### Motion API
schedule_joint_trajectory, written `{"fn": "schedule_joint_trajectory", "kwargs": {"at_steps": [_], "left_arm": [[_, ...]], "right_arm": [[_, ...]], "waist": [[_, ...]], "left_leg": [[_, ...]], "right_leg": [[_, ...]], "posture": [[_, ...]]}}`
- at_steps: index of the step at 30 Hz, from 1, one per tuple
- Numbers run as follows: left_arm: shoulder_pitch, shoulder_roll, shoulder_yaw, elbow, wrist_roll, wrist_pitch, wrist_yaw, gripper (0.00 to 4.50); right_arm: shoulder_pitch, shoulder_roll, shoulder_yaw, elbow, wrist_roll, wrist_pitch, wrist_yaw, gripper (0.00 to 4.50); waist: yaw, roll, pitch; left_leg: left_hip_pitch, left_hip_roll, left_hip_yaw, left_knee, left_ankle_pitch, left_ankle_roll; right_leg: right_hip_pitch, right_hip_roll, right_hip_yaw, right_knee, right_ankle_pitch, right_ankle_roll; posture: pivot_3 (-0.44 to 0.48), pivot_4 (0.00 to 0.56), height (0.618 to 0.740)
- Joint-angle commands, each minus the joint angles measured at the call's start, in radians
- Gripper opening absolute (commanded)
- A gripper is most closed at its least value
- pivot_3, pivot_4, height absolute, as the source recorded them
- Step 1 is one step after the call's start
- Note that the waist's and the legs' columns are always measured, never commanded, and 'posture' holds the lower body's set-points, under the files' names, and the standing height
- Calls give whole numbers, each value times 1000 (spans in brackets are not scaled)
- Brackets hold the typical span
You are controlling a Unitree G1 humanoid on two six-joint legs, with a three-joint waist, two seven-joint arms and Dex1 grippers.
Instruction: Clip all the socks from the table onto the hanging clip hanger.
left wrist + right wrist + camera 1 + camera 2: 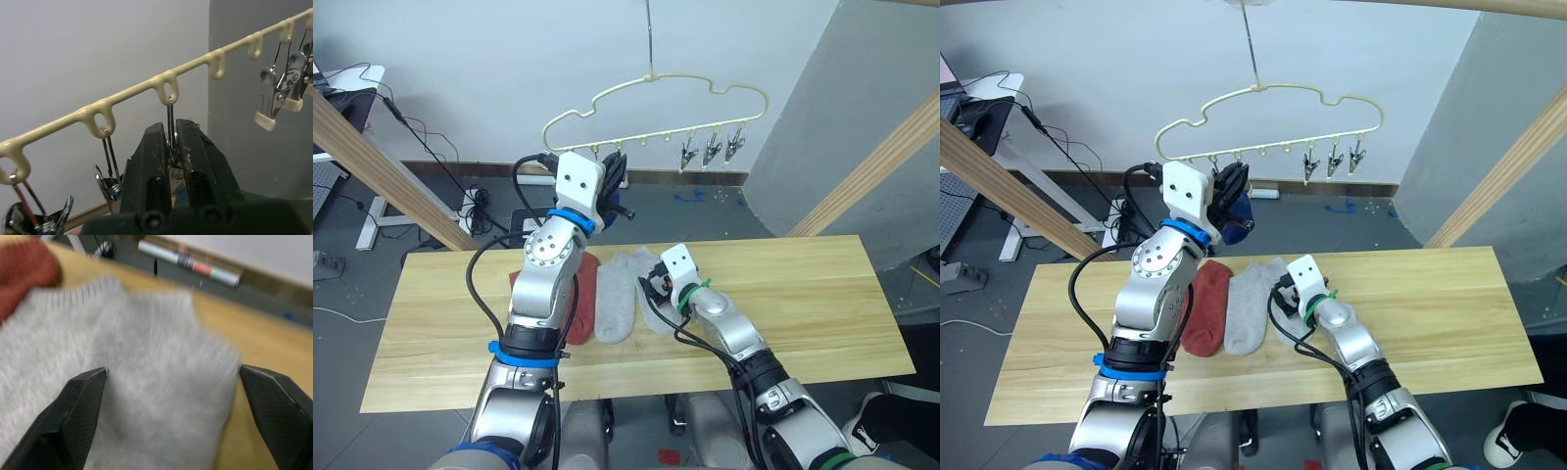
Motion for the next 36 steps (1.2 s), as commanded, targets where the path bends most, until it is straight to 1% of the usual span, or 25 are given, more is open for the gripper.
{"fn": "schedule_joint_trajectory", "kwargs": {"at_steps": [1, 5, 8, 9, 12, 16, 19, 24, 36], "left_arm": [[2, 8, 3, -47, -27, 25, -24, 3], [-3, 17, 16, -49, -55, 62, -43, 2], [-9, 26, 28, -52, -88, 94, -64, 2], [-11, 29, 32, -53, -101, 106, -71, 2], [-16, 39, 49, -61, -141, 150, -88, 2], [-24, 55, 57, -67, -166, 186, -107, 2], [-27, 60, 60, -71, -184, 210, -114, 2], [-25, 63, 59, -80, -201, 232, -117, 2], [-9, 65, 51, -92, -202, 236, -119, 2]], "right_arm": [[13, -2, -17, 32, -14, -23, 7, 2852], [36, -20, -21, -1, -24, -23, 24, 1446], [62, -44, 1, -72, -45, -25, 55, 454], [71, -54, 10, -102, -54, -28, 66, 46], [96, -97, 44, -229, -87, -49, 103, 0], [104, -134, 48, -398, -102, -82, 129, 0], [94, -151, 53, -470, -116, -101, 147, 0], [61, -157, 74, -503, -140, -110, 169, 0], [6, -107, 30, -488, -127, -119, 139, 0]], "waist": [[0, 0, 0], [0, 0, 0], [1, 0, 0], [1, 0, 0], [1, 0, 0], [-1, 0, 0], [-1, 0, 0], [0, 0, 0], [0, 0, 0]], "left_leg": [[0, 0, 0, 0, 0, 0], [1, 0, 0, 0, 0, 0], [1, 0, 0, 0, 0, 0], [1, 0, 0, 0, 0, 0], [0, 0, 0, 0, 0, 0], [1, 0, 0, 0, 0, 0], [1, 1, -1, 0, 0, 0], [1, 0, 0, 0, 0, -1], [1, 0, 0, 0, 0, -1]], "right_leg": [[0, 0, 0, 0, 0, 0], [0, 0, 0, 1, 0, 0], [0, 0, 0, 1, 0, 0], [0, 0, 0, 1, 0, 0], [0, 0, 0, 1, -1, 1], [0, 0, 0, 1, -3, 4], [0, 1, 0, 1, -3, 5], [0, 1, 0, 1, -3, 4], [0, 0, 0, 1, 0, 0]], "posture": [[-131, 330, 740], [-137, 331, 740], [-140, 331, 740], [-140, 331, 740], [-141, 332, 740], [-142, 330, 740], [-146, 329, 740], [-149, 328, 740], [-143, 321, 740]]}}
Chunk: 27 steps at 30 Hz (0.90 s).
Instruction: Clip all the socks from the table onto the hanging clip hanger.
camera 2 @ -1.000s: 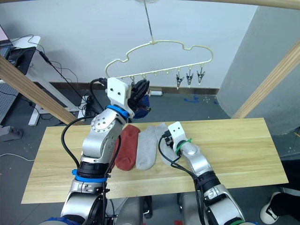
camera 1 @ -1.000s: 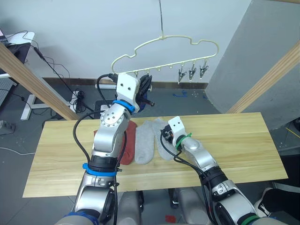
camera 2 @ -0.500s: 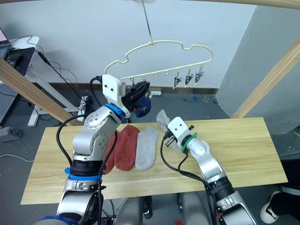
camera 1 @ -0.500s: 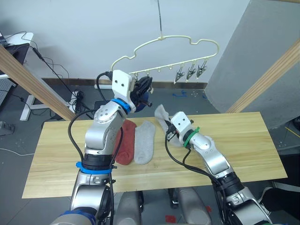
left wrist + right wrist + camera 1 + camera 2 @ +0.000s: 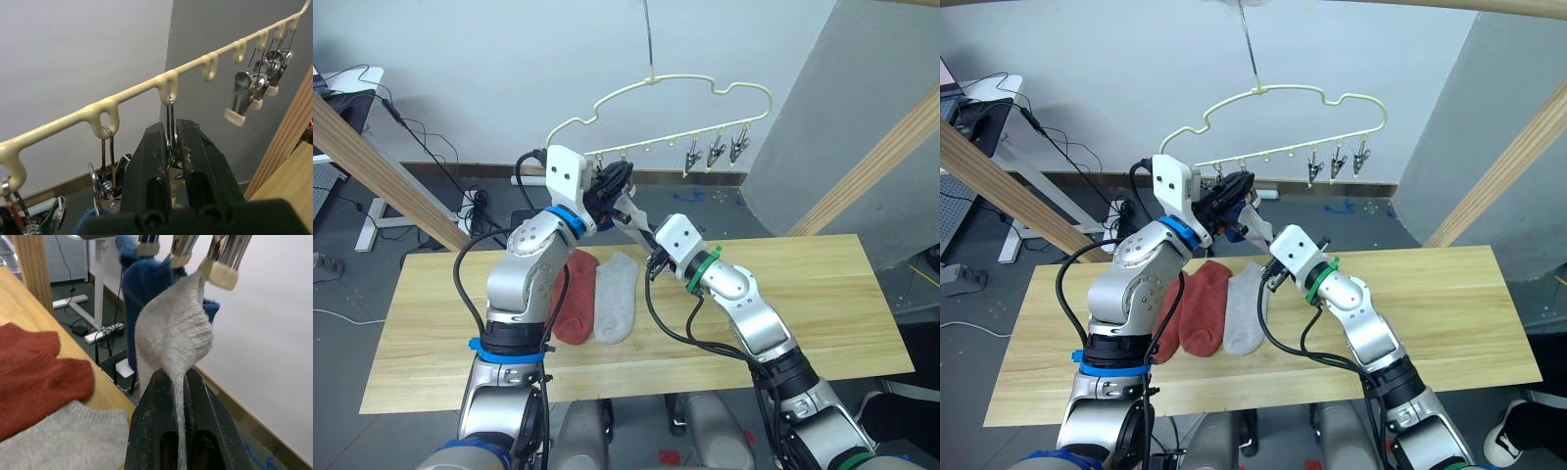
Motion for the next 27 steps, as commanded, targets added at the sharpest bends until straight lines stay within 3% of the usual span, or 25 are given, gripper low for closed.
{"fn": "schedule_joint_trajectory", "kwargs": {"at_steps": [1, 27], "left_arm": [[10, 5, -7, -34, 0, 2, -2, 2], [10, 5, -8, -22, 8, -5, -3, 2]], "right_arm": [[-15, 11, -22, -24, 11, -28, -11, 0], [5, 28, -48, -38, 3, 5, -39, 0]], "waist": [[0, 0, 0], [0, 0, 0]], "left_leg": [[0, 0, 0, 0, 0, 0], [0, 0, 0, 0, 0, 0]], "right_leg": [[0, 0, 0, 0, 0, 0], [0, 0, 0, 0, 0, -1]], "posture": [[-145, 319, 740], [-148, 317, 740]]}}
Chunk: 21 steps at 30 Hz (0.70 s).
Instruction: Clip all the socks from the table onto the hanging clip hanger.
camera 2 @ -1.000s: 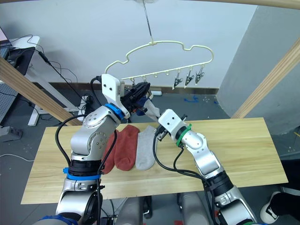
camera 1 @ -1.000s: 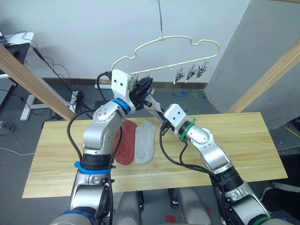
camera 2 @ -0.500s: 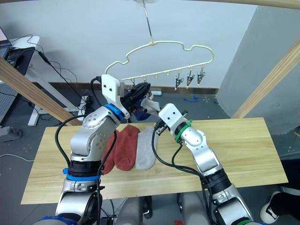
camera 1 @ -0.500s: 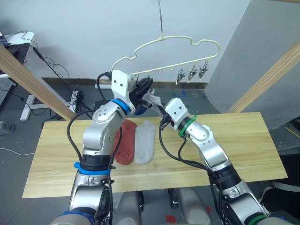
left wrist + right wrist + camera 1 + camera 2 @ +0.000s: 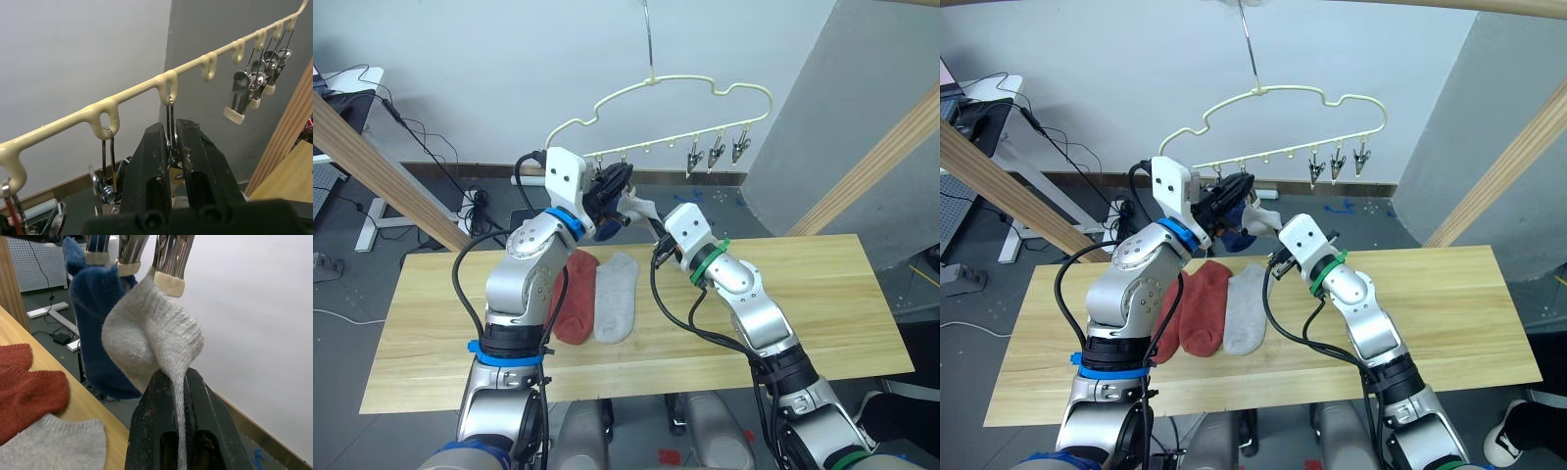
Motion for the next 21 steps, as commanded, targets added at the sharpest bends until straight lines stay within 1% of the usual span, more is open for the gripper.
{"fn": "schedule_joint_trajectory", "kwargs": {"at_steps": [1, 6, 12, 21], "left_arm": [[-1, 4, -6, -8, 7, -5, 1, 2], [1, 5, -5, -9, 9, -4, 1, 2], [6, 2, -8, -17, 9, 2, 3, 2], [11, 4, -8, -25, 9, 10, 7, 2]], "right_arm": [[11, 11, -3, -43, 9, -5, -7, 0], [22, 27, -7, -64, 18, 0, -13, 0], [3, 55, -8, -66, 19, 1, -24, 0], [-13, 63, -18, -55, 27, 2, -27, 0]], "waist": [[0, 0, 0], [0, 0, 0], [0, 0, 0], [0, 0, 0]], "left_leg": [[0, 0, 0, 0, 0, 0], [0, 0, 0, 0, 0, 0], [0, 0, 0, 0, 0, 0], [0, 0, 0, 0, 0, 0]], "right_leg": [[0, 0, 0, 0, 0, 0], [0, 0, 0, 0, 0, 0], [0, 0, 0, 0, 0, 0], [0, 0, 0, 0, 0, 0]], "posture": [[-148, 317, 740], [-148, 317, 740], [-148, 317, 740], [-146, 318, 740]]}}
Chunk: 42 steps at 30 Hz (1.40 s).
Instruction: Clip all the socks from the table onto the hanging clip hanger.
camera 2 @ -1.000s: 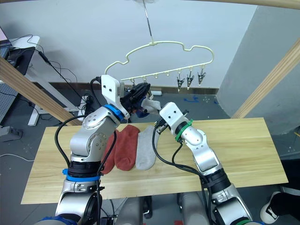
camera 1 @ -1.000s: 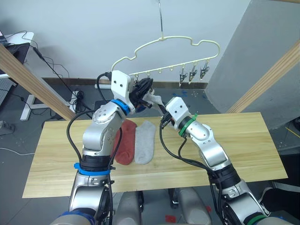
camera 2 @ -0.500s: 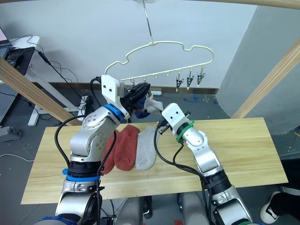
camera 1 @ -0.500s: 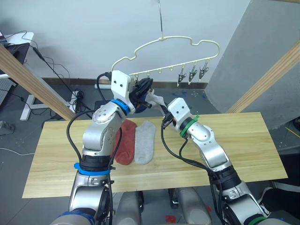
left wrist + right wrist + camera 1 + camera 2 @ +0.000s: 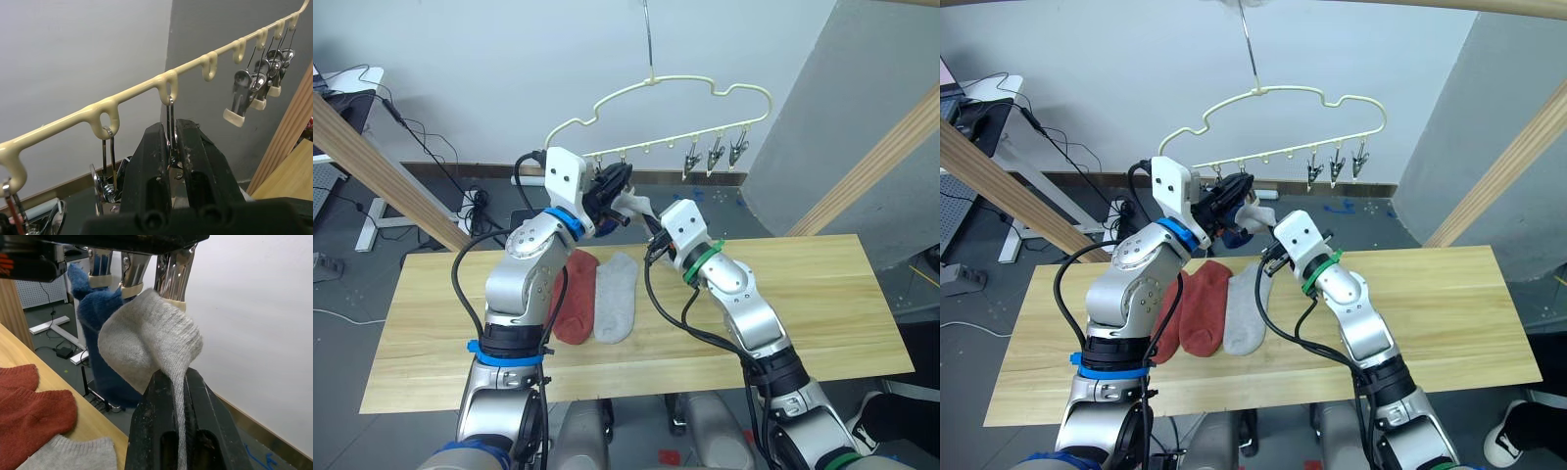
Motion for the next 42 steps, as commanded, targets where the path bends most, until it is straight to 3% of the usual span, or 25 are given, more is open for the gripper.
{"fn": "schedule_joint_trajectory", "kwargs": {"at_steps": [1, 7, 17, 26, 29, 36, 42], "left_arm": [[12, 3, -8, -26, 1, 11, 7, 2], [19, 11, -4, -37, -11, 35, -2, 2], [63, 45, 15, -98, -70, 92, -39, 3249], [93, 74, 13, -142, -80, 105, -53, 3249], [92, 74, 11, -142, -78, 100, -57, 3281], [120, 117, -27, -159, -48, 46, -117, 3281], [197, 203, -73, -197, 3, -77, -230, 3281]], "right_arm": [[-13, 8, -9, -42, 15, -10, -2, 0], [-18, 7, -8, -33, 15, -12, -3, 0], [-38, 4, -9, -8, 22, -22, -4, 0], [-37, 5, -9, 0, 38, -20, 6, 0], [-29, 6, -12, -8, 49, -15, 13, 745], [30, -57, 2, -105, 42, 52, 62, 3197], [112, -142, -55, -336, 86, 187, 104, 3197]], "waist": [[0, 0, 0], [0, 0, 0], [0, 0, 0], [2, 0, 0], [2, 0, 0], [2, 0, 0], [1, 0, -1]], "left_leg": [[0, 0, 0, 0, 0, 0], [0, 0, 0, 0, 0, 0], [0, 0, 0, 0, 0, 0], [0, 0, 0, 0, 0, 0], [0, 0, 0, 0, 0, 0], [0, 0, 0, 0, 0, 0], [0, 0, 0, 0, 0, 0]], "right_leg": [[0, 0, 0, 0, 0, 0], [0, 0, 0, 0, 0, 0], [0, 0, 0, 0, 0, 0], [0, 0, 0, 0, 0, 0], [0, 0, 0, 0, 0, 0], [0, 0, 0, 0, 0, 0], [0, 0, 0, 0, 0, 0]], "posture": [[-146, 318, 740], [-146, 318, 740], [-137, 313, 740], [-130, 311, 740], [-130, 310, 740], [-139, 297, 740], [-145, 276, 740]]}}
